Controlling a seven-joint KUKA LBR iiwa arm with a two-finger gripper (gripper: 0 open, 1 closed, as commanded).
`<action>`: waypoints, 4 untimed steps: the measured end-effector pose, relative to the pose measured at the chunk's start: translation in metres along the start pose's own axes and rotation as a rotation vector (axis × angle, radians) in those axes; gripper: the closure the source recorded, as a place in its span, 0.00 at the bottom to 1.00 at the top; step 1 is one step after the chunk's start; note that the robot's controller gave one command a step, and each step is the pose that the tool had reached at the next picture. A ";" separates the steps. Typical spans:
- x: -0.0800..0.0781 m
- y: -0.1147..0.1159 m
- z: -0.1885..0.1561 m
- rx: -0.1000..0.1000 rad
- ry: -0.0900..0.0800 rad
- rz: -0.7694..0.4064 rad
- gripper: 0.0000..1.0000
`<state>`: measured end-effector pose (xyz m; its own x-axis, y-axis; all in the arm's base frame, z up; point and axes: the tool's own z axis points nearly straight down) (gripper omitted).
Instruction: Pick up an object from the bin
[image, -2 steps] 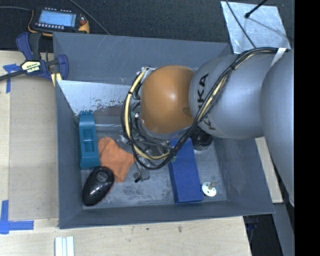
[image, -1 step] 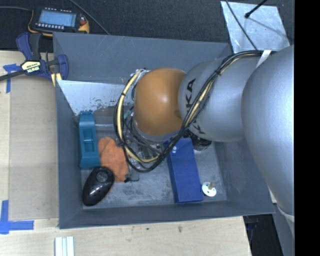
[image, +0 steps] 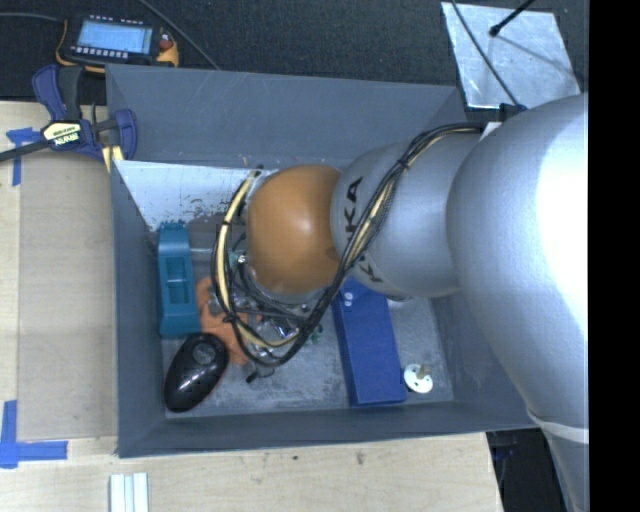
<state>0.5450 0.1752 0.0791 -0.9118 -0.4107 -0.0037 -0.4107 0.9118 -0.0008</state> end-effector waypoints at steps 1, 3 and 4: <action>0.008 0.018 0.008 0.000 0.000 0.380 1.00; 0.009 0.018 0.005 -0.001 0.000 0.381 1.00; 0.009 0.018 -0.006 -0.001 0.000 0.381 1.00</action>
Offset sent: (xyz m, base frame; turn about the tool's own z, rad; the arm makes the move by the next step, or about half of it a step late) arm 0.0000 0.0000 0.0000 0.0000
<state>0.5297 0.1877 0.0854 -0.9991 -0.0421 -0.0037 -0.0421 0.9991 0.0014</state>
